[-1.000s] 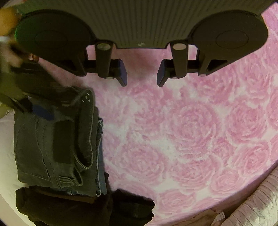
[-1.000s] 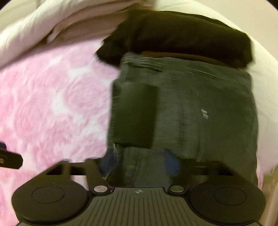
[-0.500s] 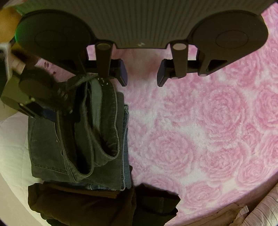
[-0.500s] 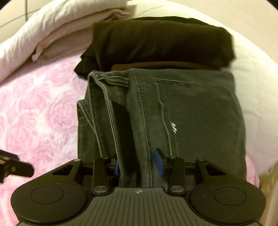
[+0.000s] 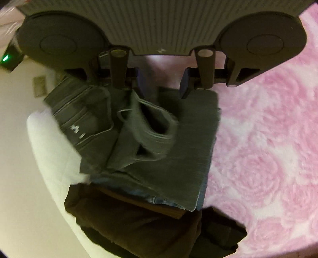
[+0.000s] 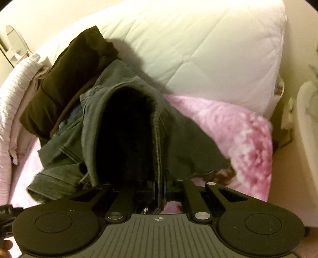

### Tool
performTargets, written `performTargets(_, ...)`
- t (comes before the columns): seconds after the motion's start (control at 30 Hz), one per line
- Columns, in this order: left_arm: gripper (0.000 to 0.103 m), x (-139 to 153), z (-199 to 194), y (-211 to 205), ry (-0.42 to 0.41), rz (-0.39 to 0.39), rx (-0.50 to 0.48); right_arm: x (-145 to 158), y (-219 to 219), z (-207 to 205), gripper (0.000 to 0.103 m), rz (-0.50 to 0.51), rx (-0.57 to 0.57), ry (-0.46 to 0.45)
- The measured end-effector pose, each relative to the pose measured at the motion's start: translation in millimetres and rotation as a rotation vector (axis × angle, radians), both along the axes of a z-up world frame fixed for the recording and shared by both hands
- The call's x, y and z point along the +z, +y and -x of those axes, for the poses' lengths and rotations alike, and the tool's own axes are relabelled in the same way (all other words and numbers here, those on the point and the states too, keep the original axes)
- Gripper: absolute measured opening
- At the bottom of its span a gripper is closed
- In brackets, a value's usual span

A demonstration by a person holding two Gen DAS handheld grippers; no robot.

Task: Fold clothes
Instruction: 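Lift the grey jeans with both grippers and carry them across the bed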

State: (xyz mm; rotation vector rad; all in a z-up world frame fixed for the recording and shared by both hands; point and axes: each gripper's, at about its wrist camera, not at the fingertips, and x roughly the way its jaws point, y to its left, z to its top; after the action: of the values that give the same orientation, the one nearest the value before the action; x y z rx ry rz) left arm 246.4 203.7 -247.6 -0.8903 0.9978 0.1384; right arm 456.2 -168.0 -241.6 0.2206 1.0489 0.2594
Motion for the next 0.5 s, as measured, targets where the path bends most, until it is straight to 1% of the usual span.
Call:
performTargets(0.07,0.033,0.6,3.4,0.3,-0.019,0.034,0.016,-4.7,-0.9,0.2,0.006,-0.026,-0.008,0.023)
performTargets(0.13,0.033,1.4,6.1,0.4,-0.017,0.048,0.022,-7.5,-2.8,-1.5,0.007,-0.044,-0.014,0.048)
performTargets(0.23,0.035,-0.1,7.9,0.1,-0.006,0.023,0.049,-10.2,-13.8,-3.7,0.007,-0.081,-0.029,0.074)
performTargets(0.33,0.036,-9.9,2.3,4.3,0.0,0.003,0.07,-9.8,-18.8,-3.9,0.007,-0.1,-0.037,0.089)
performTargets(0.4,0.038,-18.7,-3.1,5.4,-0.01,0.025,0.085,-10.3,-20.4,-3.9,0.007,-0.104,-0.033,0.093)
performTargets(0.5,0.038,-32.7,-13.1,-2.4,-0.018,0.069,0.059,-12.1,-20.5,-3.0,0.007,-0.107,-0.012,0.092)
